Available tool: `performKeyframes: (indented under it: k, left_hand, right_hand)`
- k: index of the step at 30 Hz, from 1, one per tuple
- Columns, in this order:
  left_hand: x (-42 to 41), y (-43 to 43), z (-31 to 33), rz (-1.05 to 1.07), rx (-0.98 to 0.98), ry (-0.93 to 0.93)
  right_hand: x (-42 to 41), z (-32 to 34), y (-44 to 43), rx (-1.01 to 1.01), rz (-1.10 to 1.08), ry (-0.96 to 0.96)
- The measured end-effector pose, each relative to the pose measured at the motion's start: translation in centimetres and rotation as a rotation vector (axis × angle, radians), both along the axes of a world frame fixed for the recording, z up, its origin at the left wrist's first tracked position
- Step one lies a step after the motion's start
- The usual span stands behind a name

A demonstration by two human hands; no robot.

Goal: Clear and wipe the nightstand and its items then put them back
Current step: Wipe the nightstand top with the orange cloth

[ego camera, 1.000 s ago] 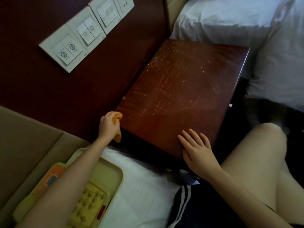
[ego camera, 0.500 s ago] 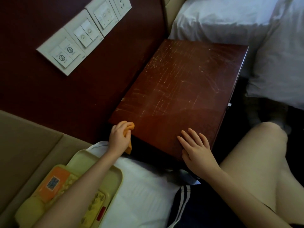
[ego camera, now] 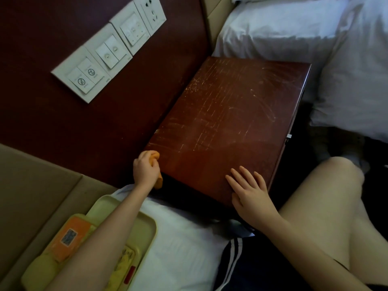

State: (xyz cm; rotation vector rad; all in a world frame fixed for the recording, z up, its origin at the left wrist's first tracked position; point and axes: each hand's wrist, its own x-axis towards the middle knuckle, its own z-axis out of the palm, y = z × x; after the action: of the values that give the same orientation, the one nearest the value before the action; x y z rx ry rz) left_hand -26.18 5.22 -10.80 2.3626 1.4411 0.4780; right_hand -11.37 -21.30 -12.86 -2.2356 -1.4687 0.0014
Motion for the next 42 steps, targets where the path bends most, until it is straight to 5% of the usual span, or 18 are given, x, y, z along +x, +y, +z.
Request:
performKeyframes:
  k: [8,17,31,38,42]
  left_hand:
    - [-0.6,-1.6,-0.6,-0.243,-0.009,0.092]
    - [0.8,1.8,0.4,0.23,-0.063,0.021]
    - [1.4,-4.0,-1.3,-0.266,0.014,0.046]
    - [0.6,2.0,0.4,0.172,-0.088,0.001]
    - [1.3,1.0,0.3,0.136,-0.061,0.021]
  right_hand:
    - [0.3,0.1,-0.4,-0.036,-0.011,0.058]
    - [0.5,0.1,-0.5,-0.09,0.028,0.156]
    - [0.6,0.3,-0.6,-0.102,0.001,0.195]
    - [0.5,0.1,-0.6,-0.09,-0.024,0.178]
    - [0.6,-0.1,-0.4,-0.113,0.005,0.176]
